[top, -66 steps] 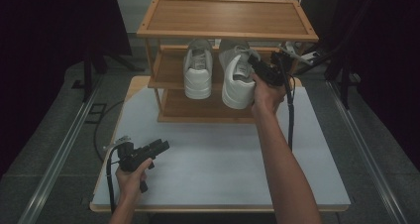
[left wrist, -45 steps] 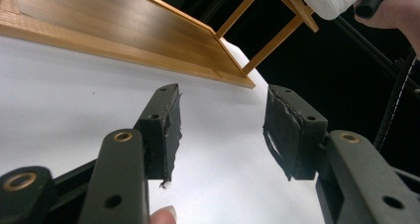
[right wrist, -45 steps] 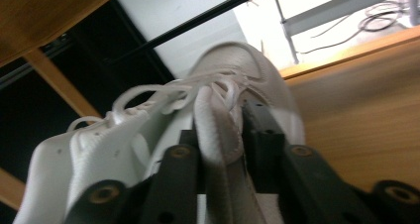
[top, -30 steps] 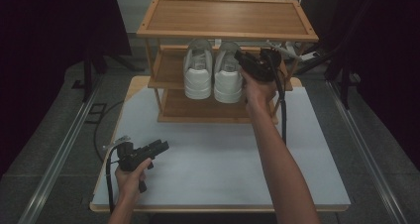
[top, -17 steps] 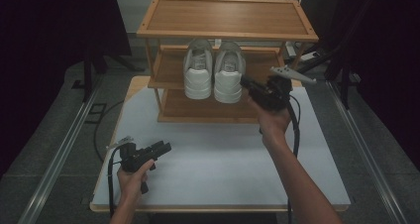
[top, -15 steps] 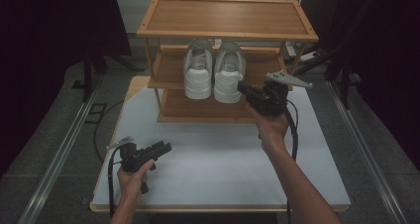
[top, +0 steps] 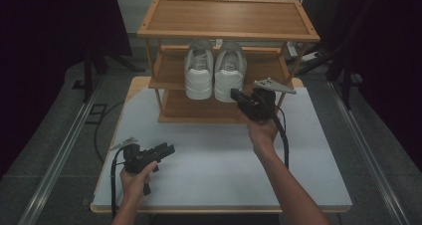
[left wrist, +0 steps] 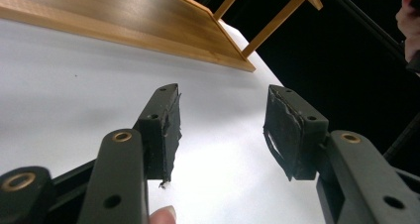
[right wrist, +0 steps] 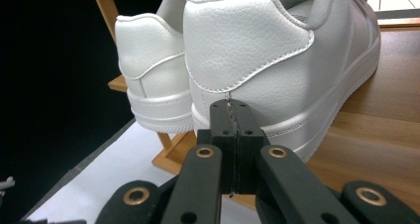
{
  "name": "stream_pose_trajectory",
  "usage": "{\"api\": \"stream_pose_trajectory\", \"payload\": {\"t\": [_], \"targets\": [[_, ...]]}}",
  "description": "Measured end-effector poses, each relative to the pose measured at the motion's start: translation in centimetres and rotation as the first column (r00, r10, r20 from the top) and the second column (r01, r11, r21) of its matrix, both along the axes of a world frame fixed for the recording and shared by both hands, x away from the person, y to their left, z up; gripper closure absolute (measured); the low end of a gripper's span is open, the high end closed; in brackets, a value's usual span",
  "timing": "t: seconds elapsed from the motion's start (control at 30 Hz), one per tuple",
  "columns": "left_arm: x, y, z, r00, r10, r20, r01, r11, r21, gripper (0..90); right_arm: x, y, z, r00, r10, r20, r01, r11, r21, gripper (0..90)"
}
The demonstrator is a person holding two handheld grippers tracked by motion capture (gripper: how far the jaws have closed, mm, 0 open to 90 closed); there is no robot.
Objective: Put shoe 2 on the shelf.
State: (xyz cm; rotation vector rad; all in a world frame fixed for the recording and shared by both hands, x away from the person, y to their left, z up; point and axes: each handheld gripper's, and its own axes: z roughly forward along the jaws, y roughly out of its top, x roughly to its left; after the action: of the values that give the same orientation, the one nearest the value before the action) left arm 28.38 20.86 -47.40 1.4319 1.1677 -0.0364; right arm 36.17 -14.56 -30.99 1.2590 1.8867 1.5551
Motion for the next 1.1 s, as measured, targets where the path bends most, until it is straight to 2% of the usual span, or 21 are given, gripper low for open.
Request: {"api": "stream_pose_trajectory", "payload": {"t": [0.17,0.33,0.43,0.5,0.83,1.1], "targets": [[-0.1,0.0,0.1,1.0,0.002,0.002,-0.002,1.0,-0.004,48.1,0.7,0.0,-0.2,0.9995,-0.03,-0.008,0.03,0.999,0.023,89.2],[0.0,0.1,0.0,1.0,0.005,-0.001,-0.005,1.0,-0.004,48.1,1.1,0.1,-0.3,0.9997,-0.025,-0.005,0.025,0.999,0.042,89.1],[-0.2,0.1,0.0,1.0,0.0,0.0,0.0,1.0,-0.005,48.1,1.1,0.3,-0.4,0.9993,-0.037,0.003,0.036,0.999,0.034,89.1],[-0.2,0.1,0.1,1.0,-0.003,0.003,0.003,1.0,-0.004,48.1,0.9,0.3,-0.5,0.9992,-0.04,-0.002,0.041,0.998,0.05,88.3],[-0.3,0.1,0.1,1.0,0.004,0.003,-0.004,1.0,-0.009,48.1,-1.2,-0.8,-0.1,0.9992,0.008,0.04,-0.012,0.996,0.091,83.2],[-0.3,0.4,0.2,0.9999,0.008,0.007,-0.008,0.9999,-0.007,48.0,-3.9,-2.9,-1.6,0.9956,0.064,0.068,-0.071,0.992,0.1,77.5]]}}
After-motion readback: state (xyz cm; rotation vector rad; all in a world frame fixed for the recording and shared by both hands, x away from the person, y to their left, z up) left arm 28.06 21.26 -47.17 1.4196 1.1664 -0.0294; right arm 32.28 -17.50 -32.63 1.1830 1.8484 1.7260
